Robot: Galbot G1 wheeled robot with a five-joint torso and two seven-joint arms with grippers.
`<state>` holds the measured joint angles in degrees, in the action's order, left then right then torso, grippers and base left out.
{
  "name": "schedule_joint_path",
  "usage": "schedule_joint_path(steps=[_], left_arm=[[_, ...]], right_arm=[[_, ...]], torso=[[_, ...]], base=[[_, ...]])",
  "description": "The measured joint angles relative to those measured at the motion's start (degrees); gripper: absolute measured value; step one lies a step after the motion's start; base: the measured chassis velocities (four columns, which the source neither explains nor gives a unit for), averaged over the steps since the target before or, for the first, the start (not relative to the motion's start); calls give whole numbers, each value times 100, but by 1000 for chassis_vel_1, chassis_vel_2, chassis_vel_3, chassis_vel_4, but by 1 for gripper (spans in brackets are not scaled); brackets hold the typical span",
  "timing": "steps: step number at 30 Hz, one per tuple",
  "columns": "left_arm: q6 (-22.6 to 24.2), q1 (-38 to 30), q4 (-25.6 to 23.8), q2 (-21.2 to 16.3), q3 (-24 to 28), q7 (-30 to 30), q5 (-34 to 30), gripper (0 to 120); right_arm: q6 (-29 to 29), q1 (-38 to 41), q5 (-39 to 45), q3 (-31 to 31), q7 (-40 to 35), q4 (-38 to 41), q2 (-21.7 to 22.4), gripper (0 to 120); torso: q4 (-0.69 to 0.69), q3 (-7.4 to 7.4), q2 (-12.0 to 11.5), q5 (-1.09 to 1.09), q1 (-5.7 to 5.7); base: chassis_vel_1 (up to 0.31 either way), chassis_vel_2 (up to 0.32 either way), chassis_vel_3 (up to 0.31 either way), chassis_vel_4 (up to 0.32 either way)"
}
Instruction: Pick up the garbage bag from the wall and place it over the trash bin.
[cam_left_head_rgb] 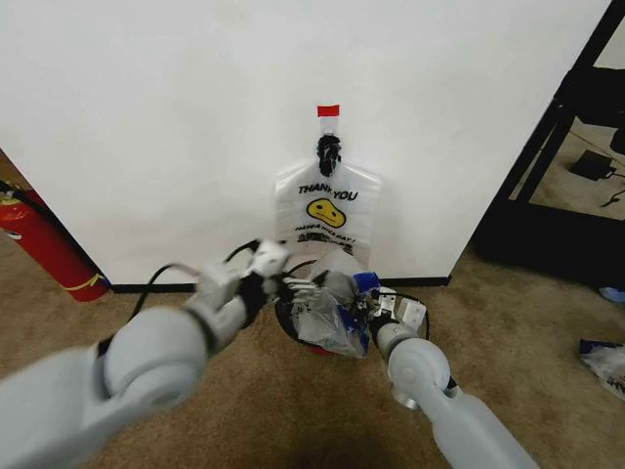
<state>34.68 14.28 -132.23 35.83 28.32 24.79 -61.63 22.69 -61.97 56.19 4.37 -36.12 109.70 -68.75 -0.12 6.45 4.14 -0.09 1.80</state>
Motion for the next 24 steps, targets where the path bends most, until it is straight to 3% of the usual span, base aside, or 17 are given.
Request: schedule_joint_path(steps=[4,10,12,17,24], left_arm=[[368,-1091,316,326,971,-146,62,100],[588,-2504,621,809,2556,-741,935,100],[586,-2624,684,881,2717,-836,1165,100],[399,-3204,1111,1219,3658,-1519,2858,100],[394,-3362,1332,1308,4190,-1821,3449,99]], right_arm=[[-26,-121,-87,36,18,49,-78,1],[-34,-168,-112,55,17,50,-112,1],[-35,-170,-109,57,17,51,-110,1],[-35,-252,-97,82,3,152,-84,1],[-34,-334,-81,134,-3,226,-10,1]], torso=[[0,0,0,-2,0],[3,0,0,1,0],[2,0,0,0,0],[2,0,0,0,0],[4,0,0,-2,-1]], base=[[0,0,0,0],[0,0,0,0],[0,0,0,0],[0,0,0,0],[0,0,0,0]])
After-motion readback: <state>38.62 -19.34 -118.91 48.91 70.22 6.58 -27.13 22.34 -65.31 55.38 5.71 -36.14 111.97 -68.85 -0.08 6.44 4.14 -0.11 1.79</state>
